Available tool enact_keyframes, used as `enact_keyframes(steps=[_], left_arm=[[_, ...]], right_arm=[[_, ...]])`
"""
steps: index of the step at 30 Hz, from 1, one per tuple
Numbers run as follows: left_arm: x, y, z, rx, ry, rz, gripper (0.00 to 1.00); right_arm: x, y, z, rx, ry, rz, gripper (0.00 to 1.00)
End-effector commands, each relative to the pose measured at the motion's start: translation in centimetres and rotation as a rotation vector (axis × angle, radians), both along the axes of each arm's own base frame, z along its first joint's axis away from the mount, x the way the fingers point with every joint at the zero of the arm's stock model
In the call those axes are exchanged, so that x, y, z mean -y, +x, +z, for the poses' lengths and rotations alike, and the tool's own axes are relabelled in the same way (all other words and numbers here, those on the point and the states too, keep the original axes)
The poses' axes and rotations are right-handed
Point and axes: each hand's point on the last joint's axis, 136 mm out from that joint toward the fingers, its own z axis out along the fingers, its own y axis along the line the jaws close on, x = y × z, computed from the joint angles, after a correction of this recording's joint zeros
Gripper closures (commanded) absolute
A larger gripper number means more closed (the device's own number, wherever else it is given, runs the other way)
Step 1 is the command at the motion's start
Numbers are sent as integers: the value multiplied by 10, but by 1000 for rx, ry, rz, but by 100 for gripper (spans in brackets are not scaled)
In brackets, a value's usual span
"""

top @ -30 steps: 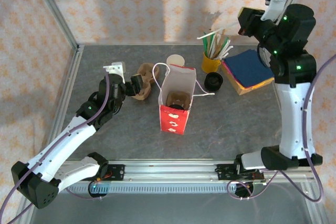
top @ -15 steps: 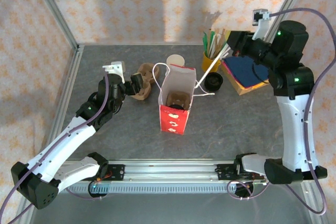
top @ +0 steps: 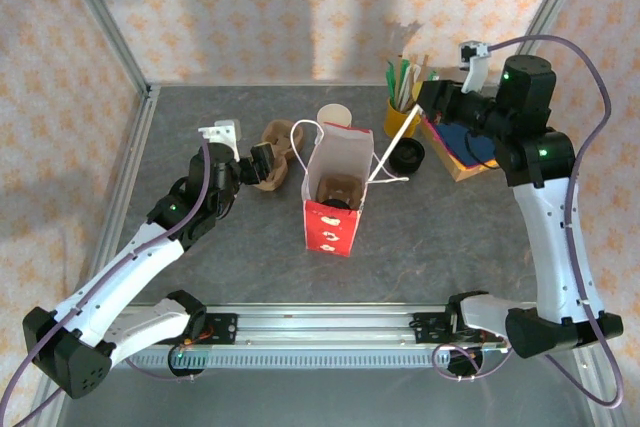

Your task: Pack the takeout coffee

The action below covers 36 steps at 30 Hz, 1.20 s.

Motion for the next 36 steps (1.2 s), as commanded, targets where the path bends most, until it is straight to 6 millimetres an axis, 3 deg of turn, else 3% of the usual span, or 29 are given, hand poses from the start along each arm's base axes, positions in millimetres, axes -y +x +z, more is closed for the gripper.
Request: enact_keyframes(steps=[1, 7, 13, 17, 21, 30, 36], left_arm=[[-4, 0, 4, 25, -13, 13, 22], [-2, 1, 4, 26, -22, 5, 22], [-3, 0, 4, 26, -25, 6, 22], [-5, -2, 2, 27, -23, 13, 22], [-4, -2, 0, 23, -26, 9, 22], [-3, 0, -3, 17, -22, 8, 22], [-4, -2, -6, 13, -17, 12, 22]], right_arm=[[-3, -14, 41, 117, 40, 25, 100], [2, -21, 80, 228, 66, -6, 100], [-2, -15, 90, 270, 124, 9, 100], [-7, 4, 69, 252, 153, 12, 100], [-17, 22, 33, 211, 104, -21, 100], [-82, 34, -26, 134, 27, 63, 100], [-113, 41, -74, 81, -69, 81, 100]])
